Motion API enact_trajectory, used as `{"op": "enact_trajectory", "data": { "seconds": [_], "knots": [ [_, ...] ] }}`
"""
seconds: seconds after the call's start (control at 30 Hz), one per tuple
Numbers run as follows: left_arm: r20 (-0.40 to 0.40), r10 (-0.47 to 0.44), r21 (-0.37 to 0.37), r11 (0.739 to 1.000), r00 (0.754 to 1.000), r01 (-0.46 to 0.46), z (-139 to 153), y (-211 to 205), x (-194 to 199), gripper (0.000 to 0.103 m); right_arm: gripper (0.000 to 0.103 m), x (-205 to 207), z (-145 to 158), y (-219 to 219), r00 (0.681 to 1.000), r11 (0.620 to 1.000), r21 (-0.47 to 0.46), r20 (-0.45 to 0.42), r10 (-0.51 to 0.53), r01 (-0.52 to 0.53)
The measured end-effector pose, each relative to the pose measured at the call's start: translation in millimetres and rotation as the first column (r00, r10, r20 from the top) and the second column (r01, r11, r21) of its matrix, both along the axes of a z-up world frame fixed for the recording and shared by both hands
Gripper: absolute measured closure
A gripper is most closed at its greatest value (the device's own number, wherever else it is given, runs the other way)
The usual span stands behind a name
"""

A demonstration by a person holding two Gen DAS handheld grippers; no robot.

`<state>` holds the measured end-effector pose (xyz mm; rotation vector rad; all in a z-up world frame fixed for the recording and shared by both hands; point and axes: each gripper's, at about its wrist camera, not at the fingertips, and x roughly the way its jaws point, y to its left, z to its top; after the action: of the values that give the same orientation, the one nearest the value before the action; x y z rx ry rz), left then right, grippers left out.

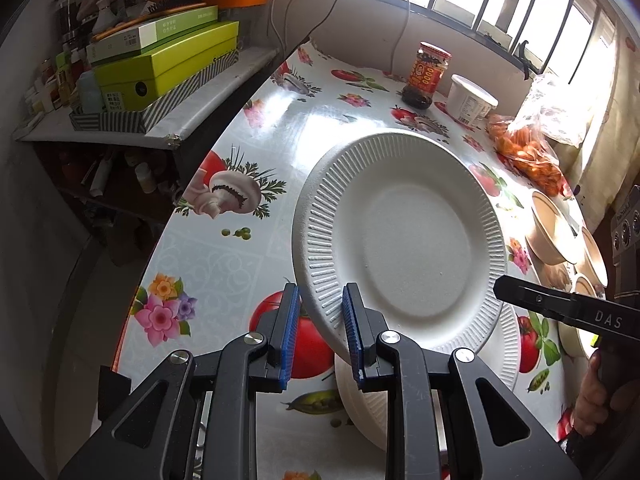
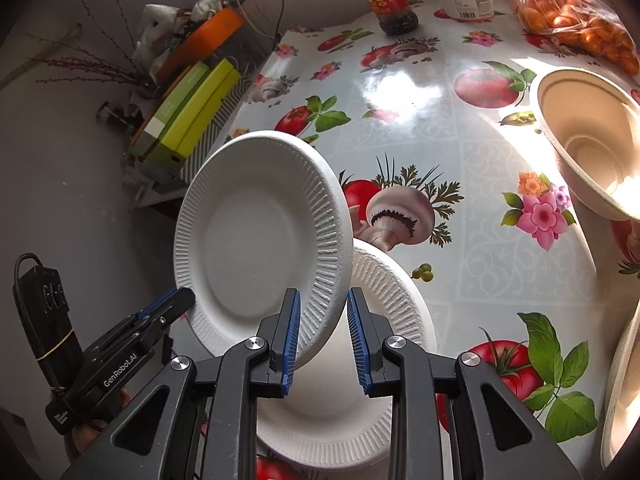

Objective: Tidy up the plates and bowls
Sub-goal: 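Lower the left gripper's plate toward the plate held by the right gripper, then set the left gripper's plate onto the right's plate while both grippers open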

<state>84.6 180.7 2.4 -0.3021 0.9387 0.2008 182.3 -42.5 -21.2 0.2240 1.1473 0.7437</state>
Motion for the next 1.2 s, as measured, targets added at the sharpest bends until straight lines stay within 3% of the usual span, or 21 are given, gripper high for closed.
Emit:
{"op": "enact_trajectory", "data": {
  "seconds": [0.7, 1.2],
  "knots": [
    [-0.031, -0.043, -0.018, 0.999, 0.999, 0.042, -11, -42, -21, 0.08, 0.078, -27, -11, -49, 0.999, 1.0, -0.014, -0.04, -0.017, 0.016],
    [-0.045, -0.049, -0.027, 0.998, 0.998, 0.048, -16, -56, -36, 0.08, 0.078, -39, -13, -59, 0.999, 0.999, -0.029, -0.043, -0.016, 0.015]
  ]
}}
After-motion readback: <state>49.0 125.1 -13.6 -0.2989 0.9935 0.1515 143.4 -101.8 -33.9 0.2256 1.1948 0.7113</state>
